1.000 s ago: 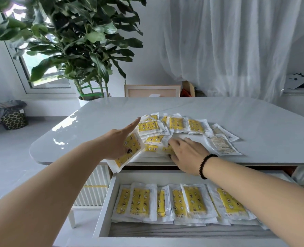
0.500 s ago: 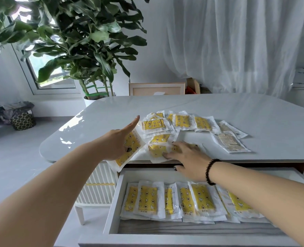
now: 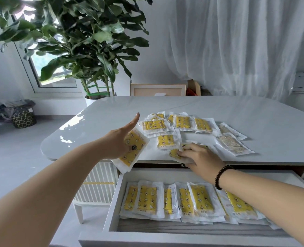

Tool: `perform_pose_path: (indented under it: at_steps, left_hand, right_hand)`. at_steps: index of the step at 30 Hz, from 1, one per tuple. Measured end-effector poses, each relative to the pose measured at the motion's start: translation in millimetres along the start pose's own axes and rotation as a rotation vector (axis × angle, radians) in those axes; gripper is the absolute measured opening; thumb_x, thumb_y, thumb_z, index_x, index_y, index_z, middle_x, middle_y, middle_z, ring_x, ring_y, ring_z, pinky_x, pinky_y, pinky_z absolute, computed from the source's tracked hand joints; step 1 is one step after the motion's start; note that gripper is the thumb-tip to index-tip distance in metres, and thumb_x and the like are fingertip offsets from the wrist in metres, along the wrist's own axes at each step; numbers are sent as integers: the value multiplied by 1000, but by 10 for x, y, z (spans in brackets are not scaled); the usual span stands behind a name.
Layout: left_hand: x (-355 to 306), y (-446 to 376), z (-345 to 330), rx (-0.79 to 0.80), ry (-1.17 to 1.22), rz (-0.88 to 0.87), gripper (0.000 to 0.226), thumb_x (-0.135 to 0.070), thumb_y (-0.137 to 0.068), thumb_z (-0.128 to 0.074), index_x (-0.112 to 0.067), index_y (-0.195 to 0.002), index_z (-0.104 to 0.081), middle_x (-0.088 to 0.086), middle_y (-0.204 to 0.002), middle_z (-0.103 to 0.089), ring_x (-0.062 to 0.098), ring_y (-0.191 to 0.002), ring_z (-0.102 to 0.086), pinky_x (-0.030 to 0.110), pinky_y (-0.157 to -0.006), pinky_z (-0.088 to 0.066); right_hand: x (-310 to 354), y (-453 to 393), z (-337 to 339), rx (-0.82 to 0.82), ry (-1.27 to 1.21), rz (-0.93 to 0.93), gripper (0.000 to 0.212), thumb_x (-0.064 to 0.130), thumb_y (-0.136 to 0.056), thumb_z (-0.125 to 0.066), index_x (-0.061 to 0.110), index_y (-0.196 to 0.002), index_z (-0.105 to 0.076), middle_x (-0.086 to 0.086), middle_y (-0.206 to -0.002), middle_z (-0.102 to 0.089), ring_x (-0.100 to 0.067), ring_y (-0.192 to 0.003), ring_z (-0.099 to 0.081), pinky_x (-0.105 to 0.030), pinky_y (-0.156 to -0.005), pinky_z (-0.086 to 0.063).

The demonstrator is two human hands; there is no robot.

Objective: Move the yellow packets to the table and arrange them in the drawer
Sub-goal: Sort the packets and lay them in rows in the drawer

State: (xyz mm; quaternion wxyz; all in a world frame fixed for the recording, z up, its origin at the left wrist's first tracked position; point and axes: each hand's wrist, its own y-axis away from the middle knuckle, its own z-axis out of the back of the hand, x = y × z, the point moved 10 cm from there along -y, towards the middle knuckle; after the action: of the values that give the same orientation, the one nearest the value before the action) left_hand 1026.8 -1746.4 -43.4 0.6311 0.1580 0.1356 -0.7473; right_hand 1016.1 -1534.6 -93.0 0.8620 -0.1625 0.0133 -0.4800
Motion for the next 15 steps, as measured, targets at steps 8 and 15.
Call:
perform_pose_path:
  at_steps: [8,15]
  left_hand:
    - [-23,110,-476,345,344,169,34,-3,-90,-57,-28,-96,-77,-1,-105,-70,22,-94,-68,26,-83,-57]
    - [-420,206,-695,409,1169,327,44,-20,-91,-36,-2,-102,-74,21,-108,-68,27,-67,-69,27,-56,-54]
  right_hand:
    - [-125,94,757,-435,-324,-30,24,-9,-82,-64,9,-93,-76,-6,-88,-74,6,-60,-60,-4,-58,-46]
    - [461,241,1246,-700,-415,229,23,-11,-75,-67,5,-89,-75,-1,-73,-72,-9,-58,-61,-6,-52,-46]
